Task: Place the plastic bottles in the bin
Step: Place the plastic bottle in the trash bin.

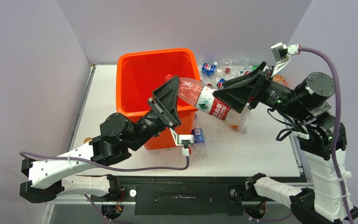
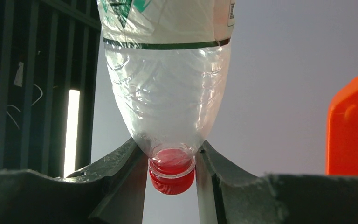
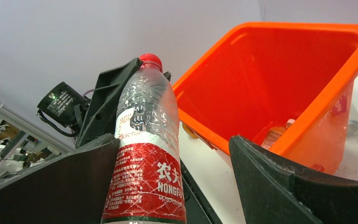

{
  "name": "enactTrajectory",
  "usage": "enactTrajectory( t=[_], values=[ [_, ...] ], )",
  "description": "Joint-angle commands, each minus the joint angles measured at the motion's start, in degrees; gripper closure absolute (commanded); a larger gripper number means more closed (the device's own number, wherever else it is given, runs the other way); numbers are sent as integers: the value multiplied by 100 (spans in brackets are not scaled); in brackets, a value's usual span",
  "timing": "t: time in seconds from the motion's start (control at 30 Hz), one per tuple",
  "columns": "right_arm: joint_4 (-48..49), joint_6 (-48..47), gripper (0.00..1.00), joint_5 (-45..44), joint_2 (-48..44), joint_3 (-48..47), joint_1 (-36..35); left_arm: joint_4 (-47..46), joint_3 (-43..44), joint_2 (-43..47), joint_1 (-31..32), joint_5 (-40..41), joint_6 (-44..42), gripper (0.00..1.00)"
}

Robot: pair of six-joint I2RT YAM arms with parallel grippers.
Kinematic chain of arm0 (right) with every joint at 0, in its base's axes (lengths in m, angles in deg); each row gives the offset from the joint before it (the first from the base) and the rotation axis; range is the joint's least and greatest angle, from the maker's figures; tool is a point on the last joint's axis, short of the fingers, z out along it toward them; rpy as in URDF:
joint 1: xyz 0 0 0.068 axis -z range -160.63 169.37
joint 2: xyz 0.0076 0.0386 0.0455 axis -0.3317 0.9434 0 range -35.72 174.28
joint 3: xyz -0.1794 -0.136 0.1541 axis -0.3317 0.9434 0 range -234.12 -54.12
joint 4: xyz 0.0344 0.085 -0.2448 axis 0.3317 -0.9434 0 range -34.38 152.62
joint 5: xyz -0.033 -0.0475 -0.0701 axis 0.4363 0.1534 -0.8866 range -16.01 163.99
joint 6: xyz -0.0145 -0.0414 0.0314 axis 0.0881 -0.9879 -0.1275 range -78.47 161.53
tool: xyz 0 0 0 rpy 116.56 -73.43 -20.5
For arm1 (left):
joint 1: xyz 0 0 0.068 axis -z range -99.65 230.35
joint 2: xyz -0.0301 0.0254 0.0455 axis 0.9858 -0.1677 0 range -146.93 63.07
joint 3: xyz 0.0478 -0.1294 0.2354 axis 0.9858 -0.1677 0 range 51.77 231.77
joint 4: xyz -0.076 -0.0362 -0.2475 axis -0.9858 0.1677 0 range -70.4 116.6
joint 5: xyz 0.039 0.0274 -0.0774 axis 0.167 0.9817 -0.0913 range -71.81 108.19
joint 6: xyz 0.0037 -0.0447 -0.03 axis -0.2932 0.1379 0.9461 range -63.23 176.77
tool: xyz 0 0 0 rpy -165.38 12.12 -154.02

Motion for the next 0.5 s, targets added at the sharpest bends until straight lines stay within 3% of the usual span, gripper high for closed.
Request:
enactTrajectory(
  t=[0.0,0.3,0.4,0.43,0.47],
  values=[
    [-187,33,10,339,84,164,-49,-149,235,42,-130,-436,0,100],
    [-1,142,10,733,-108,816,-278,-45,220,40,-454,-604,24,100],
    [-98,53,4,766,-129,1062,-328,-115,189,24,-489,-636,53,100],
    [-104,47,4,787,-137,1122,-338,-118,189,10,-497,-636,62,100],
    [-78,33,13,828,-145,1161,-350,-118,196,-2,-510,-645,63,100]
  ],
)
